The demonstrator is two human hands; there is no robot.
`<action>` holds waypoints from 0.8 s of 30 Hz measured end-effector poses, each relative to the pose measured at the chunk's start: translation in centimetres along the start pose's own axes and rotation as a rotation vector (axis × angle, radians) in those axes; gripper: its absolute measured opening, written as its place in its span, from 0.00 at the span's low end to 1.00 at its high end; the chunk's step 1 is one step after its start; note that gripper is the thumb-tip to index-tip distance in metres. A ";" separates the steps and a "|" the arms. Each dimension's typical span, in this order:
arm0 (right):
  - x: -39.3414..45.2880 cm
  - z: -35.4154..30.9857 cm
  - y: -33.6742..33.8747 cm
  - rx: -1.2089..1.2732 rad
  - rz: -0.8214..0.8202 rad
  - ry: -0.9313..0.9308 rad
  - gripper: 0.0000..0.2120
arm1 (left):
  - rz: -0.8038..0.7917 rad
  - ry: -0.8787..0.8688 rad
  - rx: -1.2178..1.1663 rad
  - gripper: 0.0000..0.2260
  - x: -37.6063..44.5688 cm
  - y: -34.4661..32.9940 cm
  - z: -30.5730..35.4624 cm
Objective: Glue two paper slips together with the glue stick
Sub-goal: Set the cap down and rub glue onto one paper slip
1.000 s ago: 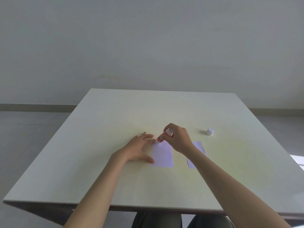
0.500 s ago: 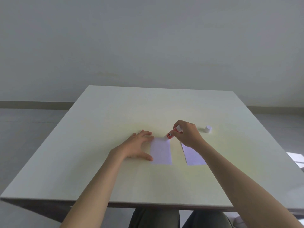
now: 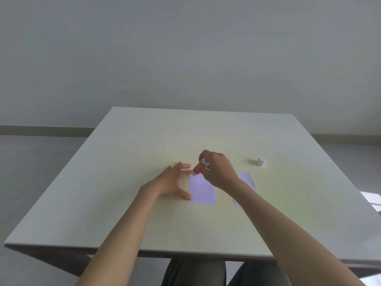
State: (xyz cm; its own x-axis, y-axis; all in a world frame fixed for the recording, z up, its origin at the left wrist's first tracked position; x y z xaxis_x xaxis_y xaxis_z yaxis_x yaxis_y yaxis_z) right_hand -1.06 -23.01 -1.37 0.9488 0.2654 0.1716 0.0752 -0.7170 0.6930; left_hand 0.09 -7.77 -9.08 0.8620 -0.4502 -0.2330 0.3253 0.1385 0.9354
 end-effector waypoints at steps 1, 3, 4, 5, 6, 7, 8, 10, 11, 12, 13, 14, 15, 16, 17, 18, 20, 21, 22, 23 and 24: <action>0.1 -0.3 -0.3 -0.017 -0.011 0.001 0.04 | 0.004 -0.006 -0.001 0.38 0.0 0.0 0.0; 0.2 -0.8 -0.7 -0.051 -0.019 0.003 0.05 | 0.011 -0.008 -0.003 0.37 0.0 0.0 0.0; 0.3 -1.0 -0.7 -0.065 -0.019 0.004 0.05 | 0.015 -0.007 -0.003 0.37 0.0 0.0 0.0; 0.3 -1.1 -0.7 -0.075 -0.018 0.002 0.05 | 0.020 -0.008 0.000 0.37 0.0 0.0 0.0; 0.3 -1.1 -0.6 -0.082 -0.017 -0.001 0.05 | 0.025 -0.012 0.005 0.37 0.0 0.0 0.0; 0.3 -1.0 -0.6 -0.087 -0.015 -0.003 0.05 | 0.026 -0.015 0.010 0.37 0.1 -0.1 -0.1; 0.2 -0.9 -0.5 -0.092 -0.015 -0.004 0.05 | 0.023 -0.015 0.010 0.37 0.1 -0.1 -0.1; 0.1 -0.8 -0.6 -0.096 -0.013 -0.009 0.05 | 0.018 -0.017 0.003 0.37 0.1 -0.2 -0.2; 0.0 -0.7 -0.6 -0.095 -0.012 -0.012 0.05 | 0.017 -0.019 0.001 0.37 0.1 -0.2 -0.2; 0.0 -0.7 -0.7 -0.094 -0.012 -0.015 0.05 | 0.018 -0.021 -0.001 0.37 0.1 -0.3 -0.2; -0.1 -0.6 -0.8 -0.096 -0.013 -0.017 0.05 | 0.019 -0.020 -0.003 0.36 0.1 -0.3 -0.2; -0.1 -0.6 -0.9 -0.101 -0.015 -0.018 0.05 | 0.021 -0.017 -0.008 0.36 0.1 -0.3 -0.2; -0.2 -0.6 -1.0 -0.106 -0.017 -0.020 0.05 | 0.023 -0.013 -0.017 0.35 0.1 -0.3 -0.2; -0.2 -0.6 -1.0 -0.108 -0.019 -0.022 0.05 | 0.025 -0.010 -0.026 0.34 0.1 -0.3 -0.2; -0.2 -0.6 -1.1 -0.109 -0.022 -0.024 0.05 | 0.025 -0.006 -0.033 0.34 0.0 -0.3 -0.3; -0.3 -0.6 -1.1 -0.107 -0.024 -0.023 0.05 | 0.025 -0.004 -0.037 0.34 0.0 -0.3 -0.3; -0.5 -0.6 -1.2 -0.104 -0.030 -0.018 0.05 | 0.025 -0.004 -0.042 0.34 0.0 -0.3 -0.2; -0.6 -0.6 -1.2 -0.100 -0.031 -0.017 0.05 | 0.024 -0.002 -0.047 0.35 0.0 -0.4 -0.2; -0.8 -0.5 -1.1 -0.094 -0.030 -0.016 0.06 | 0.021 0.003 -0.054 0.36 0.0 -0.4 -0.2; -1.1 -0.5 -1.1 -0.086 -0.028 -0.014 0.06 | 0.013 0.013 -0.066 0.38 0.1 -0.5 -0.3; -1.4 -0.4 -1.1 -0.079 -0.026 -0.010 0.06 | 0.003 0.025 -0.078 0.40 0.0 -0.5 -0.3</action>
State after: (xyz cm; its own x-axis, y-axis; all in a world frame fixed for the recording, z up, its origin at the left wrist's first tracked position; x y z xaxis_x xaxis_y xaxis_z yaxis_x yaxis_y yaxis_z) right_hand -2.59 -22.35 -2.07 0.9497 0.2769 0.1463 0.0759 -0.6567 0.7503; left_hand 0.08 -7.57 -9.67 0.8724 -0.4272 -0.2377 0.3510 0.2091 0.9127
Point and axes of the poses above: each hand's wrist, its own x-axis towards the middle knuckle, its own y-axis out of the back of the hand, z = x × y, the point moved 4 cm from there along x, towards the middle knuckle, and after that the axes turned 13 degrees about x, right-handed, at the moved point
